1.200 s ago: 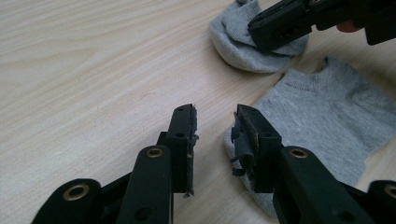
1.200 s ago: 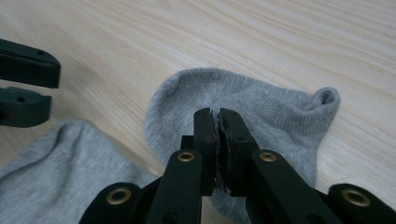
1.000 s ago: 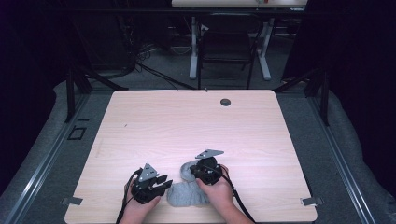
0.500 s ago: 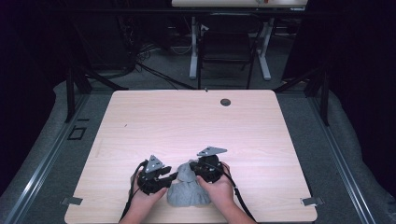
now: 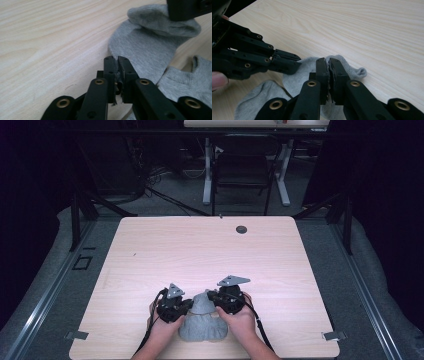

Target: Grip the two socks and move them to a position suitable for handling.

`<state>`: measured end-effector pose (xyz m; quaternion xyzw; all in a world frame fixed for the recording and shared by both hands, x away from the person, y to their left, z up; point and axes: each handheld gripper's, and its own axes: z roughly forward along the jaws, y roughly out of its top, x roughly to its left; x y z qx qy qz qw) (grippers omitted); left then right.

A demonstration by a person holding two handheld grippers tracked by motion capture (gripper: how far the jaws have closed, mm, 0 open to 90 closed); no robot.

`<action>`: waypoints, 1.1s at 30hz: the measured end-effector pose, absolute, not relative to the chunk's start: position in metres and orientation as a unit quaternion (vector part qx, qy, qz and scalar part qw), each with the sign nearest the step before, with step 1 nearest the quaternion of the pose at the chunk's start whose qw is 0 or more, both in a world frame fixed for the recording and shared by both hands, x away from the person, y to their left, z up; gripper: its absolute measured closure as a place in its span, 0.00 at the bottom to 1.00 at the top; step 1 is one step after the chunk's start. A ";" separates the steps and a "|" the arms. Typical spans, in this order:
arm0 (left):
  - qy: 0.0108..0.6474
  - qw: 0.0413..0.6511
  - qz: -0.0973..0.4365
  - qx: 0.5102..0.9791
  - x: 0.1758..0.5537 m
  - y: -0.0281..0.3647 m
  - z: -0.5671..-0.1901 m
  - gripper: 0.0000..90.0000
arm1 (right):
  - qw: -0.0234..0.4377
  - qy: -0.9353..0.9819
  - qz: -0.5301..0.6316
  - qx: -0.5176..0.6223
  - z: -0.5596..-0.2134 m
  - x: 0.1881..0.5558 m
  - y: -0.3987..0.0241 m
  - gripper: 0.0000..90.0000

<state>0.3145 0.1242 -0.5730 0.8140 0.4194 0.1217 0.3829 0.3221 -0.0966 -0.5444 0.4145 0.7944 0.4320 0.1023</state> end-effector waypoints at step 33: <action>0.418 0.408 0.145 0.799 0.313 0.151 -0.565 0.88 | 0.134 0.821 0.399 0.385 -0.551 0.320 -0.118 0.88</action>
